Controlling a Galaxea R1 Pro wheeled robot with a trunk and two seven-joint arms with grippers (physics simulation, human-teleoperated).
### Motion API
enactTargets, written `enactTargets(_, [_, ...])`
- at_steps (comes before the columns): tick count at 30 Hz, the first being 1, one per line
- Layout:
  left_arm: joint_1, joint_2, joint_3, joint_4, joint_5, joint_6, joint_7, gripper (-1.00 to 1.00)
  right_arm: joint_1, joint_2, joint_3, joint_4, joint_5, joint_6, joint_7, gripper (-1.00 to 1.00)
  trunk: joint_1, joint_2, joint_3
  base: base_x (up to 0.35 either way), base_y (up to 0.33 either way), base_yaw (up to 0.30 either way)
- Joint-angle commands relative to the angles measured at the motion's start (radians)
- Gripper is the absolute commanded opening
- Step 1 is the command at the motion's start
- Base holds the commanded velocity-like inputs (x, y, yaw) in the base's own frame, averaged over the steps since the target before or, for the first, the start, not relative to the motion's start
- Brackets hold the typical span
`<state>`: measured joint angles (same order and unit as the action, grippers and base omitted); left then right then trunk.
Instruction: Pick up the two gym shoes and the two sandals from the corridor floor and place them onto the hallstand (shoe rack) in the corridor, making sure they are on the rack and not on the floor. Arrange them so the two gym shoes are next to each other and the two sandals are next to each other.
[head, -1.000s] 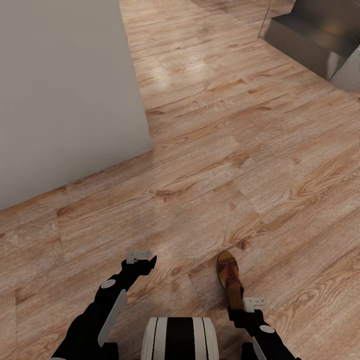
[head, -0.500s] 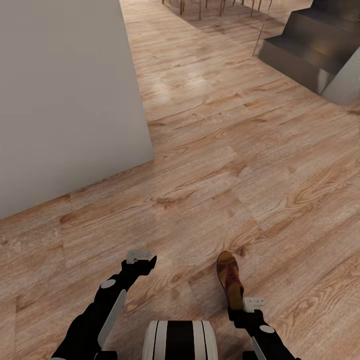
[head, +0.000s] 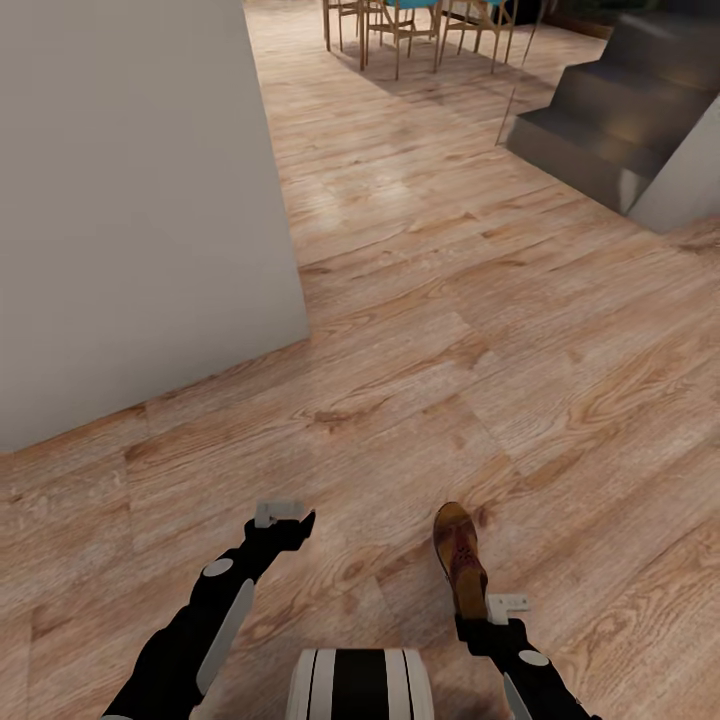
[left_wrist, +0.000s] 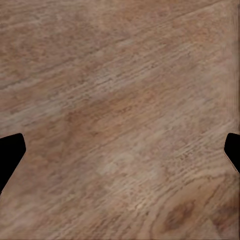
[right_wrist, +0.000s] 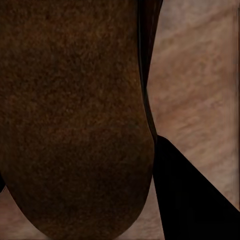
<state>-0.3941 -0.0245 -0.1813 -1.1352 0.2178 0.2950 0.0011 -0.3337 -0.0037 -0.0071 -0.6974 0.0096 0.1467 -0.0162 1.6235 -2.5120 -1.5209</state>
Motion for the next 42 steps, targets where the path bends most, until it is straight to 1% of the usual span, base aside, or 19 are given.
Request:
enactTargets(1, [0.0, 0.0, -0.002, -0.002, 0.008, 0.006, 0.0, 1.0, 0.0, 0.001, -0.001, -0.005, -0.004, 0.007, -0.003, -1.0, -0.001, 0.0, 0.003, 0.0, 0.0, 0.0])
enactTargets(4, [0.0, 0.0, -0.001, -0.002, 0.009, 0.007, 0.0, 1.0, 0.0, 0.002, -0.001, -0.017, -0.004, 0.007, -0.004, -1.0, -0.002, 0.001, 0.015, 0.0, 0.0, 0.0])
enactTargets(10, [0.0, 0.0, 0.0, -0.012, 0.009, 0.062, -0.001, 1.0, 0.0, 0.004, -0.001, -0.041, -0.003, 0.007, -0.004, -1.0, -0.005, 0.002, 0.042, 0.0, 0.0, -0.117])
enactTargets(12, [0.0, 0.001, 0.0, -0.037, 0.009, 0.074, 0.0, 1.0, 0.0, 0.004, -0.001, -0.043, -0.003, 0.007, -0.004, -1.0, -0.006, 0.003, 0.052, 0.0, 0.0, -0.203])
enactTargets(16, [0.0, 0.003, 0.0, -0.051, 0.009, 0.079, 0.0, 1.0, 0.0, 0.004, -0.001, -0.043, -0.003, 0.007, -0.004, -1.0, -0.007, 0.004, 0.072, 0.0, 0.0, -0.215])
enactTargets(29, [0.0, 0.003, 0.0, -0.052, 0.009, 0.081, 0.0, 1.0, 0.001, 0.002, -0.001, -0.043, -0.007, 0.009, -0.003, -1.0, -0.013, 0.007, 0.138, 0.0, 0.0, -0.216])
enactTargets(31, [0.0, 0.003, 0.0, -0.052, 0.009, 0.081, 0.0, 1.0, 0.001, 0.001, -0.005, -0.045, -0.009, 0.009, -0.003, -1.0, -0.014, 0.007, 0.149, 0.0, 0.0, -0.203])
enactTargets(35, [0.0, 0.003, 0.005, -0.052, 0.009, 0.093, 0.0, 1.0, 0.002, 0.001, -0.039, -0.088, -0.009, 0.013, -0.003, -1.0, -0.016, 0.008, 0.17, 0.0, 0.0, -0.177])
enactTargets(38, [0.0, 0.002, 0.005, -0.052, 0.009, 0.118, -0.001, 1.0, 0.002, 0.002, -0.045, -0.1, -0.007, 0.015, -0.003, -1.0, -0.017, 0.009, 0.186, 0.0, 0.0, -0.161])
enactTargets(42, [0.0, 0.002, 0.002, -0.052, 0.009, 0.131, -0.001, 1.0, 0.002, 0.0, -0.051, -0.105, -0.009, 0.017, -0.002, -1.0, -0.019, 0.01, 0.208, 0.0, 0.0, -0.157])
